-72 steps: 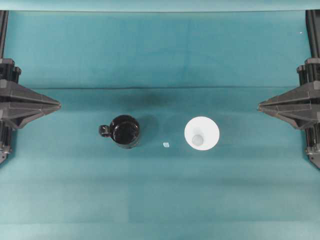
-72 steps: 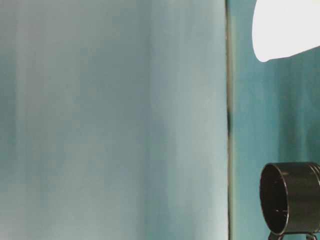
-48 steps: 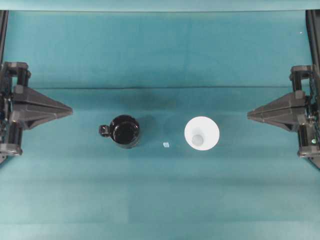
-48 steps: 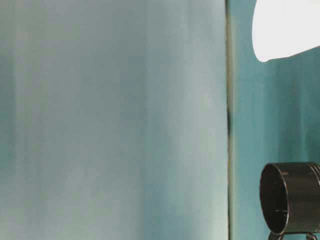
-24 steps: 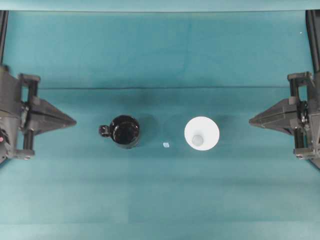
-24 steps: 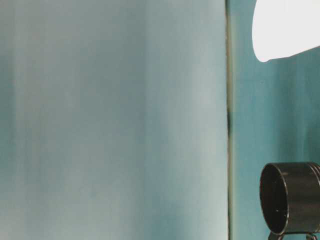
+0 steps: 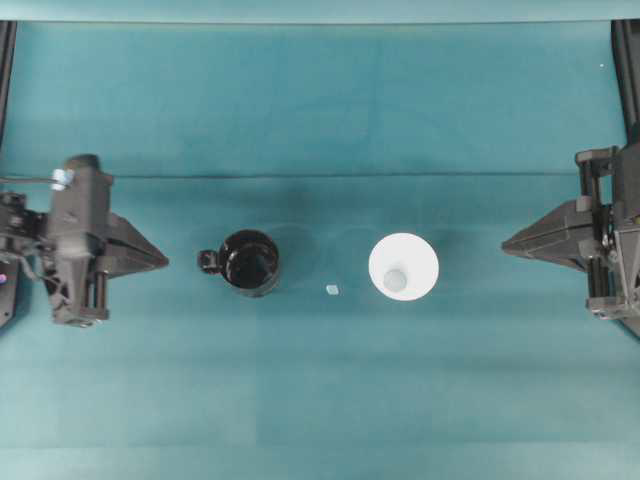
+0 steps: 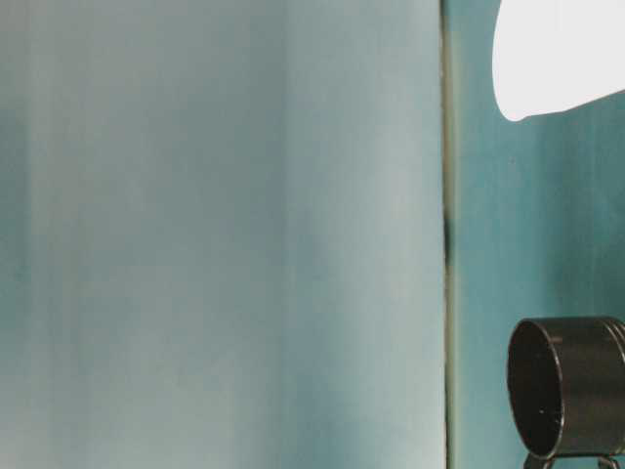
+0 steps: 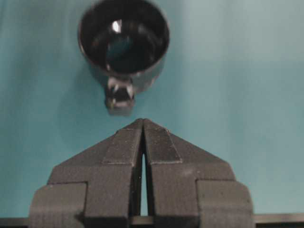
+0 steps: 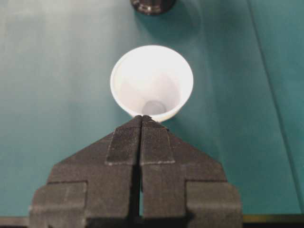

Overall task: Put a paper cup into the cup holder on your left arm.
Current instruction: 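Move the left gripper toward the black cup holder's handle, then close the left gripper on the black holder's handle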

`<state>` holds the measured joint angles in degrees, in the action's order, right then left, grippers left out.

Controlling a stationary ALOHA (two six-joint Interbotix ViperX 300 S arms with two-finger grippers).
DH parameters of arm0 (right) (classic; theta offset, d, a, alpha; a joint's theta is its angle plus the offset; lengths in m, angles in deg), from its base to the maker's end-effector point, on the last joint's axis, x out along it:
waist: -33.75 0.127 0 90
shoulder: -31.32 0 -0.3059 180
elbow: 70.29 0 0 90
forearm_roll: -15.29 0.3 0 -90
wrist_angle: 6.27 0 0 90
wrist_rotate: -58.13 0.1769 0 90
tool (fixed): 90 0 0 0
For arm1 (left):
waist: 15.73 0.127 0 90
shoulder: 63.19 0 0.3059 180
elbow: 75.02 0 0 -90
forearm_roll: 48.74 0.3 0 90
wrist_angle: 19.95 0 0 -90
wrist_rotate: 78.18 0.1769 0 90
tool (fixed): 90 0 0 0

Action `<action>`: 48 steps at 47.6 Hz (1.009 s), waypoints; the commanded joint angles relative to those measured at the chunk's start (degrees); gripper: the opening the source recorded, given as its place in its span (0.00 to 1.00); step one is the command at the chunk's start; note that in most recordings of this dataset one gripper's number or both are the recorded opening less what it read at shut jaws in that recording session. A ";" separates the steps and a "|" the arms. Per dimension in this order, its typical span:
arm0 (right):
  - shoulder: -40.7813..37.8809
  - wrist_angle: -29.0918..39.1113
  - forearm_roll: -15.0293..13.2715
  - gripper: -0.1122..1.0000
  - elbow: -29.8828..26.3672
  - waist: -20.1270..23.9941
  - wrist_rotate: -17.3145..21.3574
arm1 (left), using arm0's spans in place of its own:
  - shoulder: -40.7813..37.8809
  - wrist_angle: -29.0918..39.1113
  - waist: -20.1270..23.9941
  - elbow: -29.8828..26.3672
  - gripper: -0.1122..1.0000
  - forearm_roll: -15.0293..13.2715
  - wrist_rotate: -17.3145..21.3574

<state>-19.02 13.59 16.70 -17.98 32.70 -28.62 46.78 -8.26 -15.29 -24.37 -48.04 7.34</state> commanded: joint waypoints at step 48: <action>-0.79 0.00 0.09 0.07 -0.88 -0.18 0.53 | -14.33 -11.34 1.93 -1.76 0.91 0.18 -5.27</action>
<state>-19.37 13.86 16.70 -17.98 32.70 -28.62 34.13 -17.31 -13.62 -24.55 -47.95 1.80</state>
